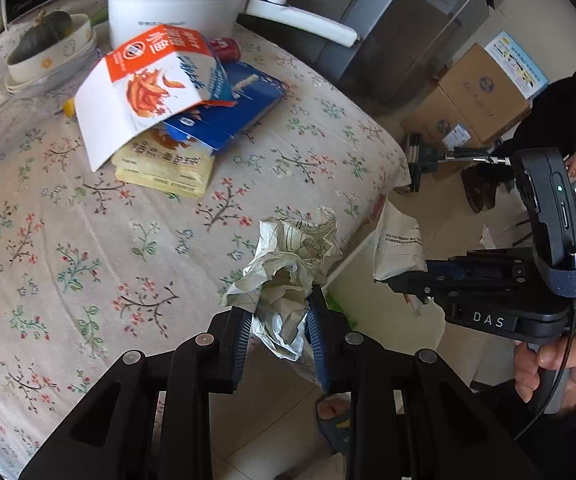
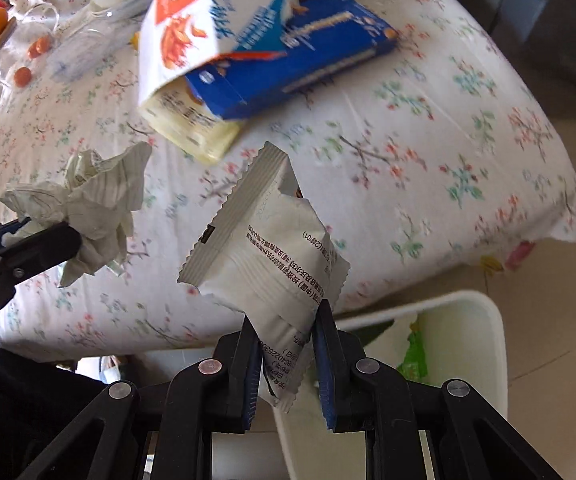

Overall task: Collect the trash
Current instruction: 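Carry the white sachet and crumpled tissue over the white bin with both tools, then open both tools to drop the sachet and tissue into the bin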

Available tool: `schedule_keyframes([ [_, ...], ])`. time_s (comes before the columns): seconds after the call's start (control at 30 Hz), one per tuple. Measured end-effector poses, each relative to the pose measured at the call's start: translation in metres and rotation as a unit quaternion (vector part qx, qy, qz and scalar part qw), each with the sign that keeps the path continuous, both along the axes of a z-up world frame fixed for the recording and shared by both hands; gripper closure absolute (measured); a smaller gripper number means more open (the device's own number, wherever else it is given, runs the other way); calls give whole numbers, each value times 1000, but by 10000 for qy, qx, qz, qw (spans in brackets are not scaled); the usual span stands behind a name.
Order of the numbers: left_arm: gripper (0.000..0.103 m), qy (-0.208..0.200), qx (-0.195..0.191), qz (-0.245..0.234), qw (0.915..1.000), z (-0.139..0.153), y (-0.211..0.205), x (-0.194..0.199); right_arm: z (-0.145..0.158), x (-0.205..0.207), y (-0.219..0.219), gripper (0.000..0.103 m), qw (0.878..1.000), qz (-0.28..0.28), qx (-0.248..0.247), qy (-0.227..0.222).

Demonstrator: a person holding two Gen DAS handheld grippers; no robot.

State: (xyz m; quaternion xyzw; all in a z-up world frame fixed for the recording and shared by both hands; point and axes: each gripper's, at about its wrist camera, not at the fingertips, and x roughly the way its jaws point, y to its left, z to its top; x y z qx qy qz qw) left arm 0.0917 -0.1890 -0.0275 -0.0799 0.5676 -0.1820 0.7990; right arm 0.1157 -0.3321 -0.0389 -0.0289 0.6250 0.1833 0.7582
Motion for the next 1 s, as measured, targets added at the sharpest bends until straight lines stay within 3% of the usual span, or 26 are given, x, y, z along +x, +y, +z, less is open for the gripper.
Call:
schedule_keyframes([
  [0.07, 74, 140, -86, -298, 9994, -12, -28, -6, -19, -13, -33, 81, 9992, -309, 139, 207],
  [0.1, 74, 181, -80, -441, 9988, -17, -42, -9, -23, -18, -42, 81, 9988, -402, -66, 283],
  [0.23, 74, 229, 37, -813, 9964, -32, -88, -14, -12, -35, -57, 79, 9991, -358, -204, 51],
  [0.33, 74, 460, 104, -929, 9946, -54, -103, -10, -22, -44, -72, 75, 9985, -467, -277, 103],
  [0.53, 73, 823, 121, -1030, 9912, -91, -125, -3, -65, -50, -85, 75, 9955, -523, -549, 572],
  [0.77, 73, 1000, 141, -1104, 9887, -112, -140, -3, -74, -46, -91, 74, 9932, -574, -823, 591],
  [0.9, 65, 1176, 346, -1103, 9863, -127, -143, 6, -84, -47, -96, 72, 9906, -612, -976, 735],
  [1.0, 62, 1259, 375, -960, 9867, -132, -140, 10, -96, -42, -103, 56, 9869, -715, -1114, 926],
])
